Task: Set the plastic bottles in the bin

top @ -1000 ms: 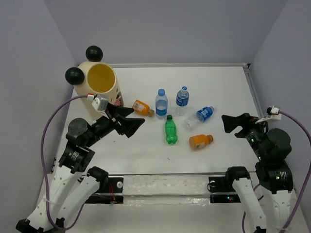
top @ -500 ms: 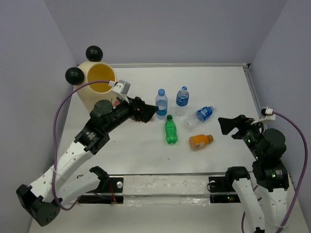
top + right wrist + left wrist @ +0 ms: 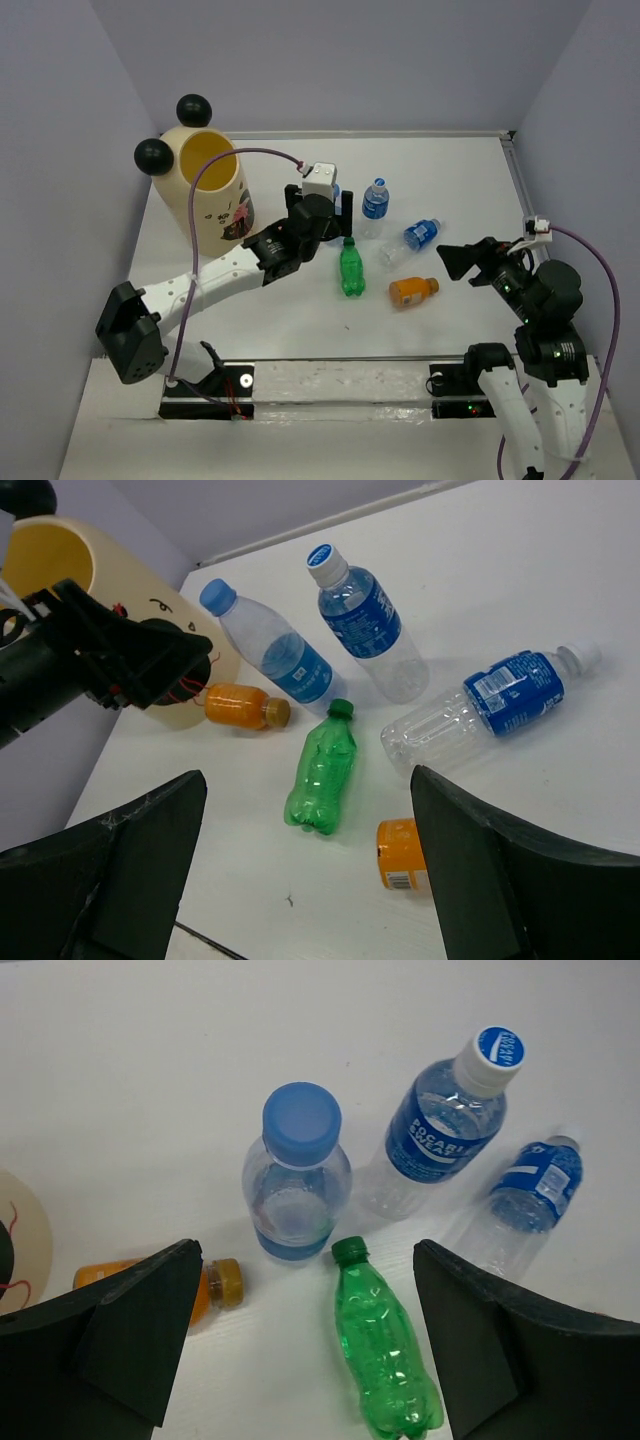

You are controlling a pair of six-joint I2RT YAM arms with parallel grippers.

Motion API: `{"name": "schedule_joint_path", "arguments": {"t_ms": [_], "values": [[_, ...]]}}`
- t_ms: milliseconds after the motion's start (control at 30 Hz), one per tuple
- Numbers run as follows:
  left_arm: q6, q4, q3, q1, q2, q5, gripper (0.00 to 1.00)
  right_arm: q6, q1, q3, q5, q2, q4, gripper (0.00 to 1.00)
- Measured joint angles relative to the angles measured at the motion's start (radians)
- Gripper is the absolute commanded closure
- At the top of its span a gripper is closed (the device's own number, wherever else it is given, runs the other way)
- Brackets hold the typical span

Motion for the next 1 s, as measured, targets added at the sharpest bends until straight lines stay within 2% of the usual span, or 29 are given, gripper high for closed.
{"name": "schedule_joint_path", "arguments": {"t_ms": [300, 533, 700, 767, 833, 867, 1000], "values": [[0.081, 0.002, 0.136, 0.000, 0.163, -0.165, 0.03, 0.000, 0.000, -0.001, -0.068, 0.017, 0.012, 0.13], [0.127, 0.008, 0.214, 0.028, 0.306, -0.174, 0.16, 0.003, 0.000, -0.006, -0.093, 0.016, 0.015, 0.13], [0.139, 0.015, 0.214, 0.079, 0.324, -0.143, 0.43, 0.004, 0.000, -0.019, -0.102, 0.013, 0.015, 0.13], [0.145, 0.027, 0.214, 0.090, 0.324, -0.134, 0.59, 0.007, 0.000, -0.019, -0.112, 0.013, 0.016, 0.13], [0.150, 0.036, 0.214, 0.093, 0.324, -0.122, 0.66, 0.010, 0.000, -0.023, -0.118, 0.013, 0.020, 0.14], [0.156, 0.043, 0.214, 0.093, 0.323, -0.114, 0.73, 0.011, 0.000, -0.027, -0.122, 0.012, 0.023, 0.14], [0.153, 0.046, 0.213, 0.091, 0.312, -0.082, 0.81, 0.017, 0.000, -0.042, -0.132, 0.009, 0.024, 0.14]]}}
